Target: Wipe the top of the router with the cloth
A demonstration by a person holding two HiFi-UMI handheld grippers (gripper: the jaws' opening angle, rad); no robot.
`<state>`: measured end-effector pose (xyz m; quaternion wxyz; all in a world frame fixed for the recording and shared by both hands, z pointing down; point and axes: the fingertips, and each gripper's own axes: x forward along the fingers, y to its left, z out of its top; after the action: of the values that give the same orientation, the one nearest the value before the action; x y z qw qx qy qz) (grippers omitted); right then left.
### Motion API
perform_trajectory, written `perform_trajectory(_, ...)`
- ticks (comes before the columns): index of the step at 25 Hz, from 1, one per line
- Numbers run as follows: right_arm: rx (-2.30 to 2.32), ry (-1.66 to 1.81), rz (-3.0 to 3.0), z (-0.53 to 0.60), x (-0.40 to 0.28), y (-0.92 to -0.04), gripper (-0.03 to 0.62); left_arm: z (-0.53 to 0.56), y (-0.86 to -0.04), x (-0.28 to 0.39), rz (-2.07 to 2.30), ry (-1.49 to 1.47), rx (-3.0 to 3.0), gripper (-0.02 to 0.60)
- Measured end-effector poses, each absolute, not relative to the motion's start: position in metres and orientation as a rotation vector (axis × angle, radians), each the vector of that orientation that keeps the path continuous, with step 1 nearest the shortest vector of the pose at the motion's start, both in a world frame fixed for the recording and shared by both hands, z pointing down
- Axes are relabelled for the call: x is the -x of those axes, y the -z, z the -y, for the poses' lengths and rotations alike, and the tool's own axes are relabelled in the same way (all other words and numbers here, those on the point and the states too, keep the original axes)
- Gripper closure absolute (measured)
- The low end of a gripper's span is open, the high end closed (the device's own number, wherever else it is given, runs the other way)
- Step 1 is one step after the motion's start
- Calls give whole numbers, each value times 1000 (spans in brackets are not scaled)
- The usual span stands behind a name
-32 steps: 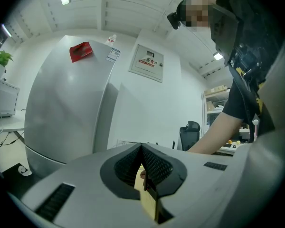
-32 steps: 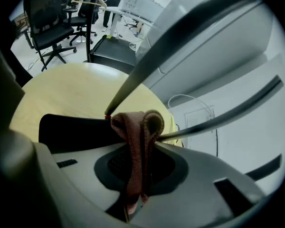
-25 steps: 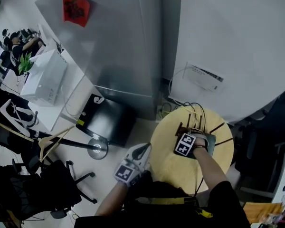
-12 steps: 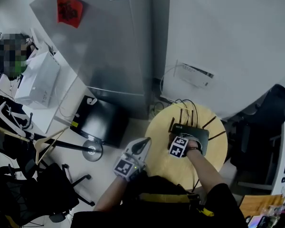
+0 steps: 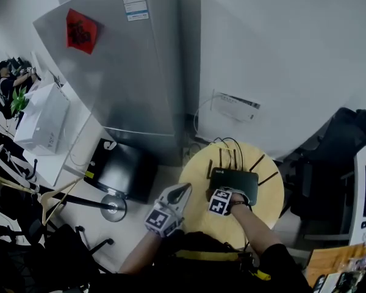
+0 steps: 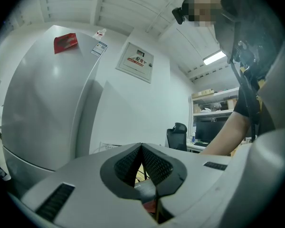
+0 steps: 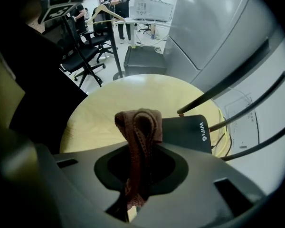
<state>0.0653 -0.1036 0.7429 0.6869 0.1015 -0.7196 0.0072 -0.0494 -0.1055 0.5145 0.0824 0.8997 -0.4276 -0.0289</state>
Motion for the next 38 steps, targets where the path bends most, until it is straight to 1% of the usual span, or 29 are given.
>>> perform_trajectory(3, -195, -87, 1620, 95, -66, -744, 533, 108, -514, 47, 1271, 92, -2688, 584)
perform_trajectory(7, -123, -271, 1704, 80, -56, -759, 533, 113, -513, 41, 1241, 87, -2709, 584)
perform_trajectory(9, -103, -316, 1726, 73, -60, -753, 533, 117, -513, 36, 1230, 88, -2721, 584)
perform_trajectory(13, -75, -526, 1799, 47, -70, -729, 533, 117, -512, 18, 1152, 77, -2755, 584)
perform_trajectory(19, -490, -156, 1801, 140, -127, -690, 533, 123, -508, 4, 1122, 93, -2765, 584)
perform_trajectory(22, -555, 39, 1740, 170, -137, -677, 533, 123, -510, 4, 1129, 49, -2747, 584)
perform_trajectory(25, -579, 165, 1656, 196, -141, -684, 533, 124, -507, 11, 1173, 47, -2743, 584)
perform_trajectory(31, -562, 271, 1535, 230, -144, -712, 533, 121, -515, 39, 1306, 64, -2676, 584)
perform_trajectory(38, -512, 195, 1493, 221, -147, -746, 533, 110, -528, 58, 1376, 40, -2592, 584)
